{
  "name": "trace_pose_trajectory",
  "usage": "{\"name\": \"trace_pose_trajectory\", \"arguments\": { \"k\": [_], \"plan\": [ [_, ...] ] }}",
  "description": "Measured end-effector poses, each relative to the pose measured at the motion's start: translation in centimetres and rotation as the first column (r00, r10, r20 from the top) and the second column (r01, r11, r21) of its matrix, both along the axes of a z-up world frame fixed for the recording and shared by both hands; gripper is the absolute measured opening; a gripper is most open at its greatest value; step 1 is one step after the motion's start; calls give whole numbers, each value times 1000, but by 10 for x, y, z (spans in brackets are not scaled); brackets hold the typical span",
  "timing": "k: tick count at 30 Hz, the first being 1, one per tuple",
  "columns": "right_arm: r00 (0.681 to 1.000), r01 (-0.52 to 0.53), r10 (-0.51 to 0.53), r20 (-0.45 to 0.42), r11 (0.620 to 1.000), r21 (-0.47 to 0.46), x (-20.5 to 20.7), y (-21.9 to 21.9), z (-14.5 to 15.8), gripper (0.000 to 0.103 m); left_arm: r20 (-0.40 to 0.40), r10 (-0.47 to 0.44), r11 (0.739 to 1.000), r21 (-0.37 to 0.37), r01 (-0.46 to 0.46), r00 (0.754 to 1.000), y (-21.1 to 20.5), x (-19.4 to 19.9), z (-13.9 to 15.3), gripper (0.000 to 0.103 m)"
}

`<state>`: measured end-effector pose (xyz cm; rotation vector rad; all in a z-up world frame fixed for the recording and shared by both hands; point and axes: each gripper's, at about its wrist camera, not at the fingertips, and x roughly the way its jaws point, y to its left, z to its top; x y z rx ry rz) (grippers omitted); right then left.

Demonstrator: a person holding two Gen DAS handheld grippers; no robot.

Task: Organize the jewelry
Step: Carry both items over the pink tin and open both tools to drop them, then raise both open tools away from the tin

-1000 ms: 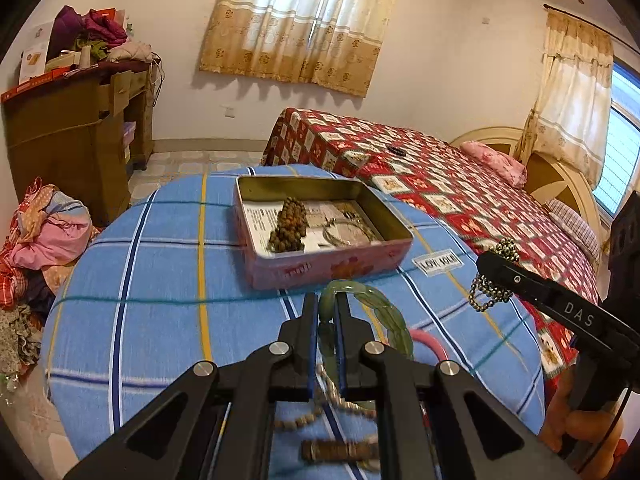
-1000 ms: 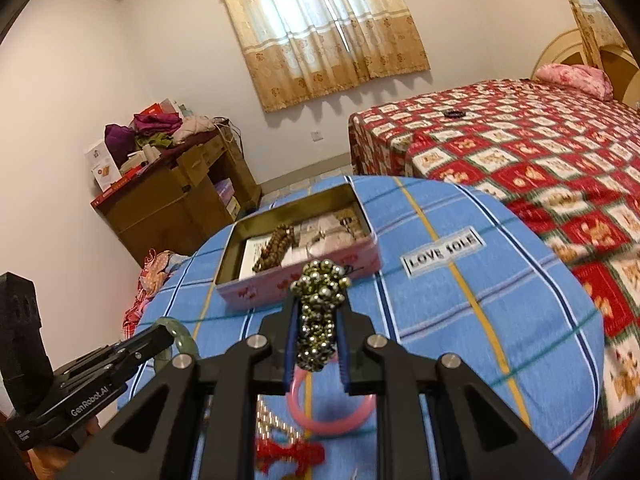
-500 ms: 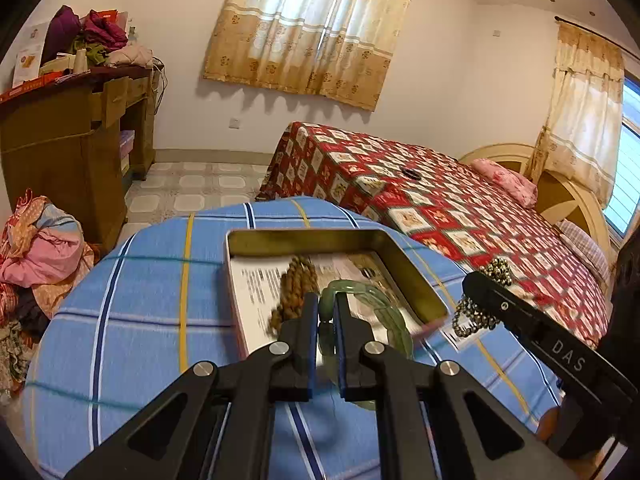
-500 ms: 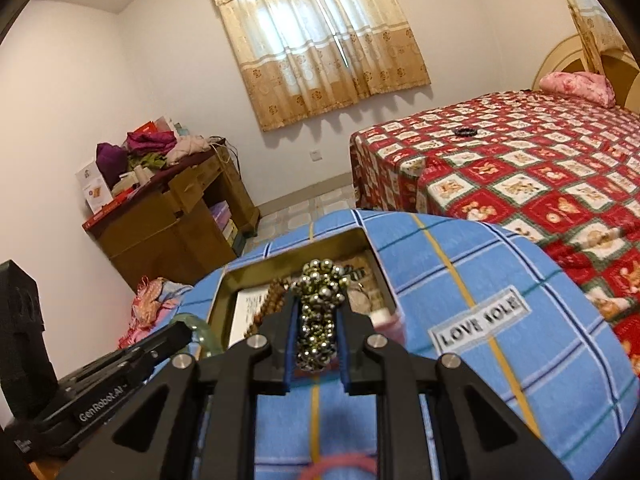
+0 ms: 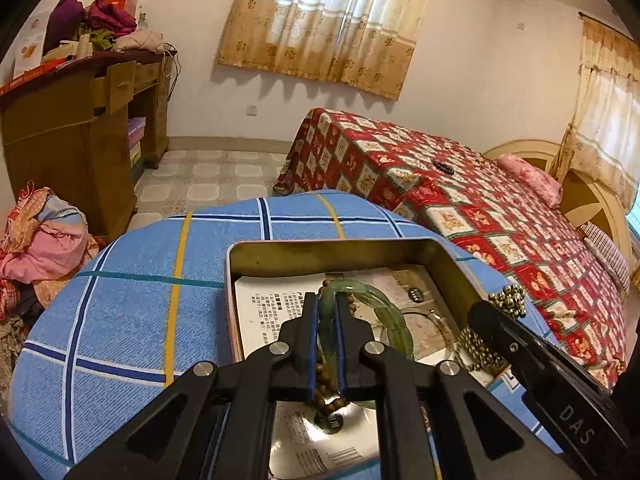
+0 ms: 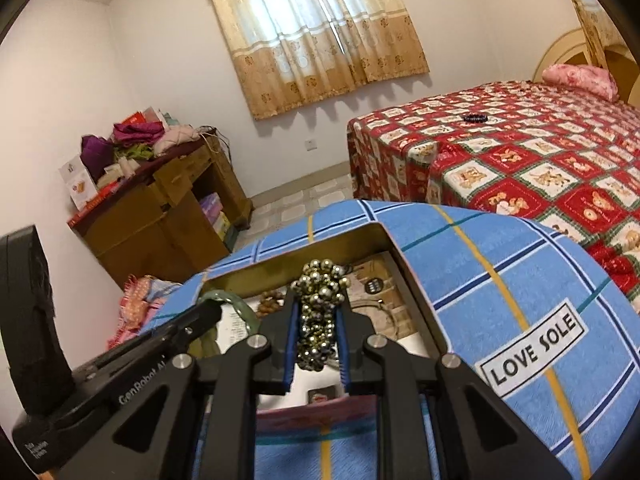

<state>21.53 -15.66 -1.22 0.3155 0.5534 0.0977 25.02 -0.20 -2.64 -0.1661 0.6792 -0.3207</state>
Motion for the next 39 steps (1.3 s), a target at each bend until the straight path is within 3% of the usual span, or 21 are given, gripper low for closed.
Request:
{"name": "trace_pose_trajectory", "arguments": {
  "k": [15, 22, 25, 27, 30, 35, 39],
  "plan": [
    [996, -22, 24, -90, 1000, 14, 9, 0, -16, 20, -25, 4, 993, 114, -1, 1000, -8, 3, -15, 7],
    [995, -15, 19, -95, 999, 37, 10, -5, -18, 24, -25, 11, 992, 126, -8, 1000, -8, 5, -15, 8],
    [997, -9, 14, -79, 999, 54, 7, -7, -16, 34, -26, 11, 991, 133, -7, 1000, -8, 4, -16, 8],
    [998, -2, 6, -63, 999, 53, 5, -7, -14, 54, -25, 6, 989, 145, -2, 1000, -11, 4, -16, 11],
    [1000, 5, -3, -28, 998, 58, 0, -8, -9, 63, -15, -16, 987, 162, 18, 1000, -16, 2, -16, 26],
    [998, 52, -53, 21, 997, 51, -8, -13, -3, 64, 41, -10, 981, 193, 2, 999, -22, -3, -10, 69],
    [996, 73, -76, 39, 995, 66, -10, -18, 0, 67, 39, 4, 986, 164, -11, 999, -17, -1, -9, 72]
  ]
}}
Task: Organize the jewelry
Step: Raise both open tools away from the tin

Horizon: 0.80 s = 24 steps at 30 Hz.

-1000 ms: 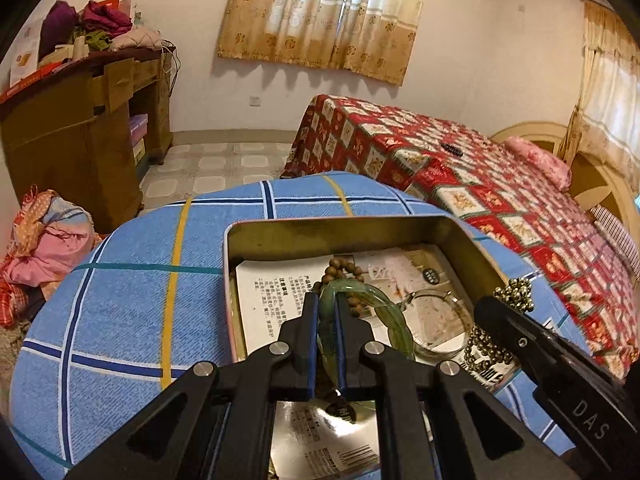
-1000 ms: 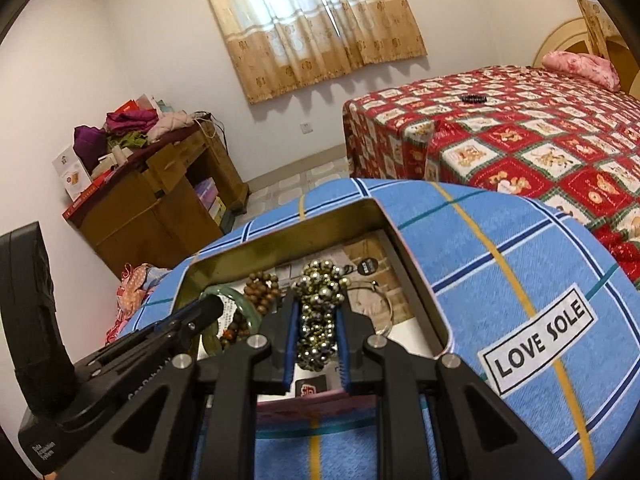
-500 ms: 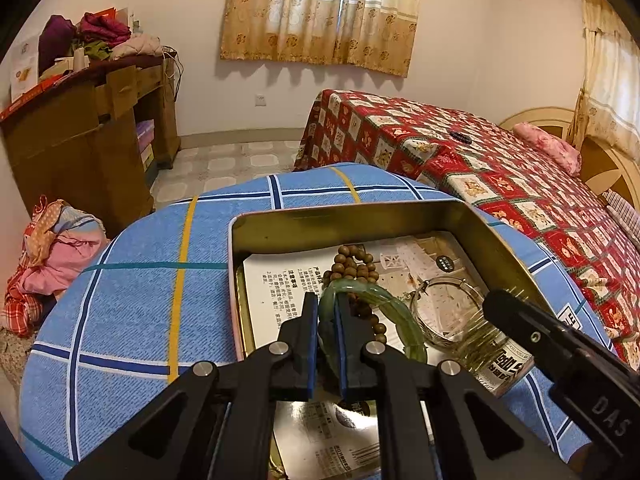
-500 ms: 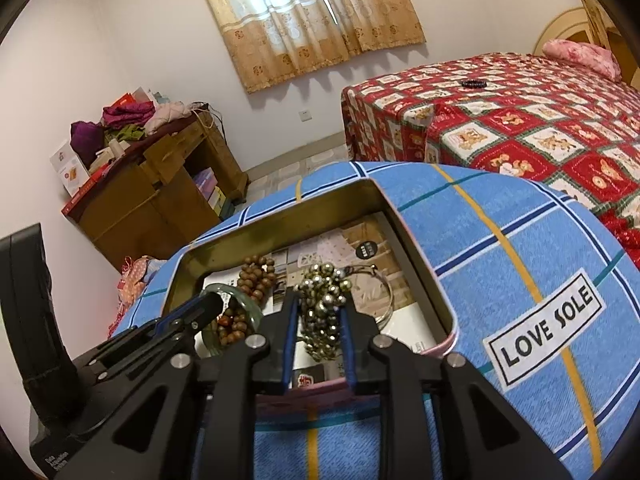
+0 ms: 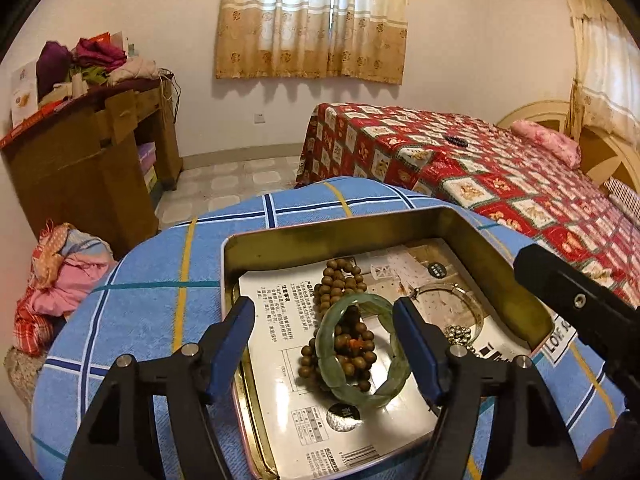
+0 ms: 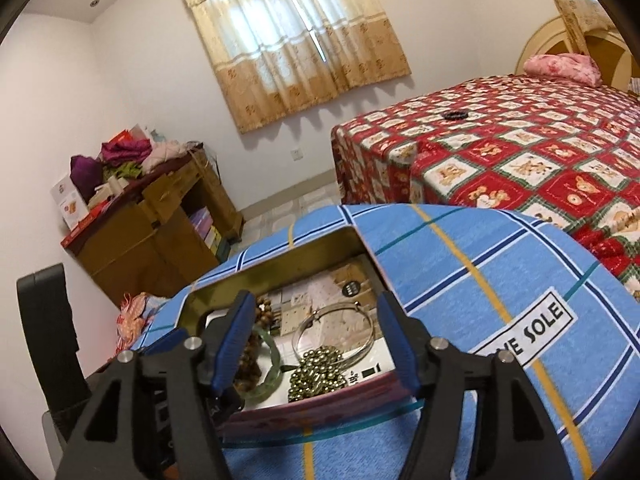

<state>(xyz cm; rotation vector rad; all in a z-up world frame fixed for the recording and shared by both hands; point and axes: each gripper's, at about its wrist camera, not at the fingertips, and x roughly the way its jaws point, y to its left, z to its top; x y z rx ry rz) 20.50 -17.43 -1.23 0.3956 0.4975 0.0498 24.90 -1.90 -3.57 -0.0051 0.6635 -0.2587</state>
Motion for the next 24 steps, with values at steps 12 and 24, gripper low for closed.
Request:
{"name": "trace_pose_trajectory", "arguments": {
  "k": [12, 24],
  "plan": [
    [997, 52, -54, 52, 998, 23, -16, -10, 21, 67, -4, 57, 998, -12, -57, 998, 14, -31, 22, 72],
    [993, 94, -96, 73, 995, 19, -102, -28, 45, 73, 10, 111, 993, 39, -112, 994, 37, -105, 33, 72]
  ]
}}
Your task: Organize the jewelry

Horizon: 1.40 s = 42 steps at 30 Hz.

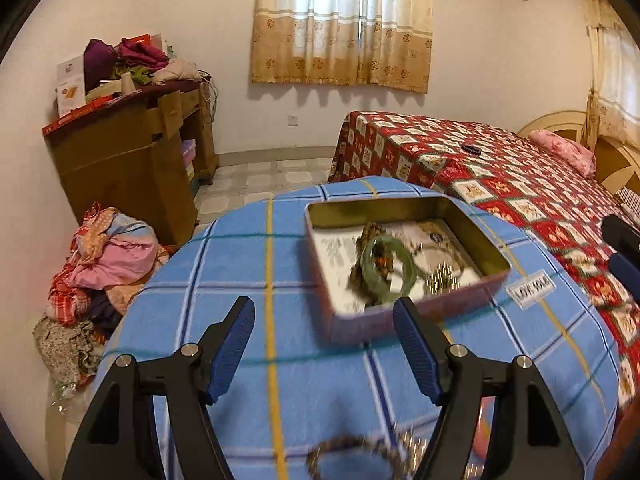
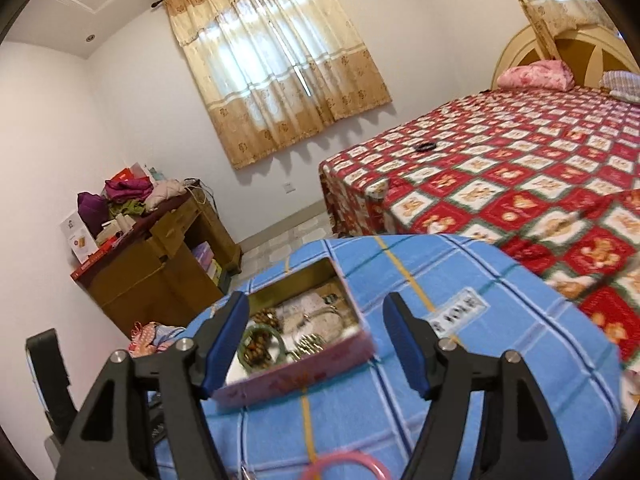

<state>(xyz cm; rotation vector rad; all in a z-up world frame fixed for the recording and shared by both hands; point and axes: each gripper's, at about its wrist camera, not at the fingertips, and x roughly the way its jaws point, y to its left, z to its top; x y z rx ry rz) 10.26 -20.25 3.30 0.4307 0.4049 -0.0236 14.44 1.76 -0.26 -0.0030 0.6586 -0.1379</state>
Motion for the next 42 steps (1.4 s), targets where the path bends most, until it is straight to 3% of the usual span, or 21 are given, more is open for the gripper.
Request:
{"name": "trace_pose_trajectory", "arguments": {
  "k": [6, 18, 34, 42],
  "plan": [
    [998, 36, -37, -48, 999, -27, -32, -18, -14, 73, -45, 4, 998, -69, -7, 999, 15, -35, -15, 72],
    [976, -83, 62, -209, 992, -93, -63, -20, -50, 69, -94, -8, 999, -35, 5, 996, 25, -72, -42, 72],
    [926, -246, 211, -313, 966, -75, -40, 20, -74, 69, -125, 14, 999, -30, -18, 992, 44, -77, -54, 72],
    [891, -282, 218, -399, 953, -109, -26, 33, -88, 70, -142, 17, 999, -43, -24, 990, 48, -74, -58, 72]
  ]
}}
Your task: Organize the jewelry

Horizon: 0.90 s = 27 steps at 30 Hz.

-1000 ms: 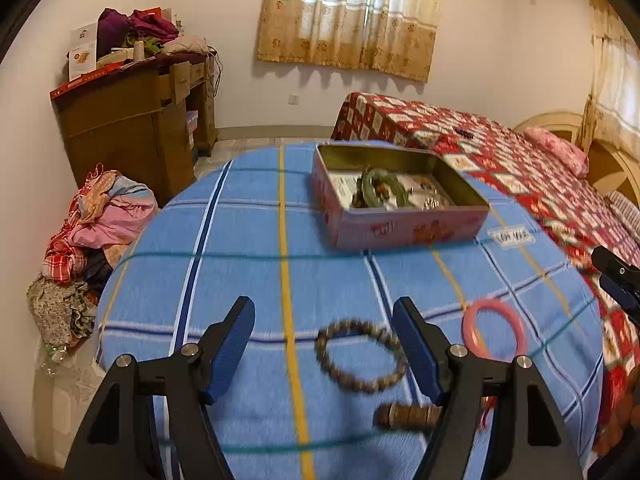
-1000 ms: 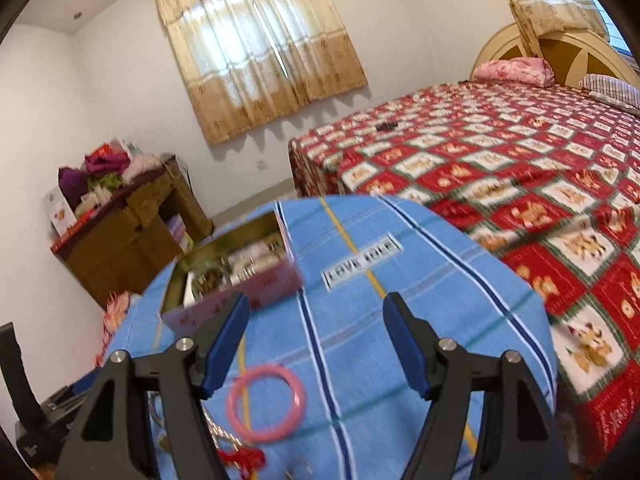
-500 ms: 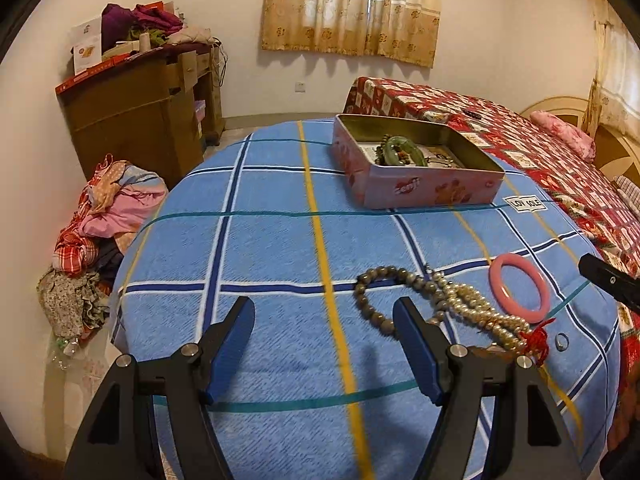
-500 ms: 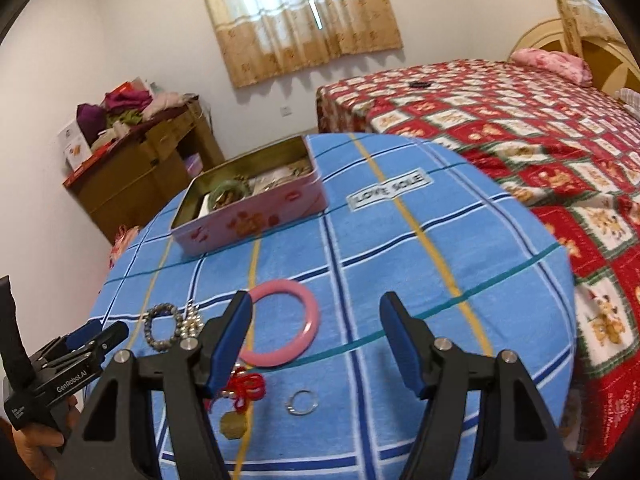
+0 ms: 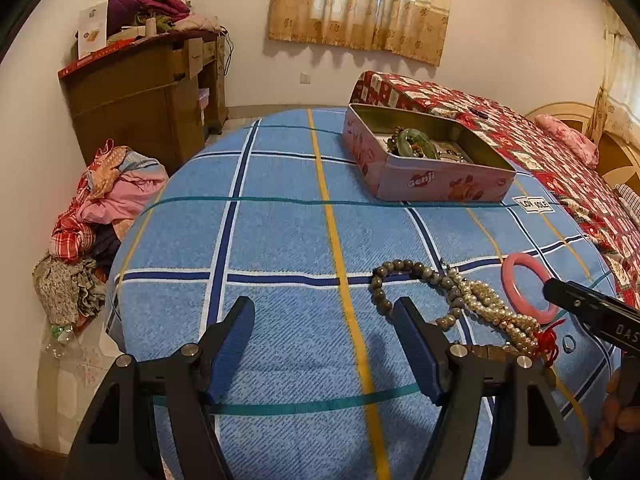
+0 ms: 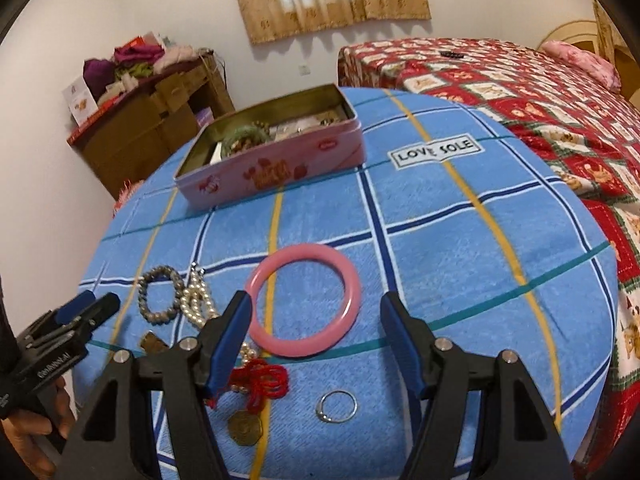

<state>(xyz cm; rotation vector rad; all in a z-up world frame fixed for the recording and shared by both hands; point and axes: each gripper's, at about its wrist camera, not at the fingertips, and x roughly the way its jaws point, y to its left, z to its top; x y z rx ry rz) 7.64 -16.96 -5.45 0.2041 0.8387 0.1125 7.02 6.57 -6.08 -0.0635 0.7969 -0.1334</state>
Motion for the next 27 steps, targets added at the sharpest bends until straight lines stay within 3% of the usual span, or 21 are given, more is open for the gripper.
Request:
{"name": "trace_pose_trajectory", "arguments": {
  "k": [11, 15, 21, 24, 27],
  "plan": [
    [997, -53, 49, -53, 995, -82, 20, 24, -5, 74, -11, 3, 1000, 1, -3, 1000, 4, 3, -3, 72],
    [995, -82, 78, -64, 994, -77, 25, 27, -5, 84, -11, 3, 1000, -3, -3, 1000, 4, 3, -4, 72],
    [993, -95, 82, -84, 981, -169, 34, 38, -8, 85, -12, 6, 1000, -7, -6, 1000, 5, 4, -4, 72],
    [990, -124, 101, -98, 957, -263, 37, 50, -10, 85, -12, 8, 1000, -5, -8, 1000, 6, 6, -3, 72],
    [990, -122, 100, -100, 963, -242, 36, 44, -11, 84, -10, 3, 1000, -11, -3, 1000, 6, 7, -1, 72]
  ]
}}
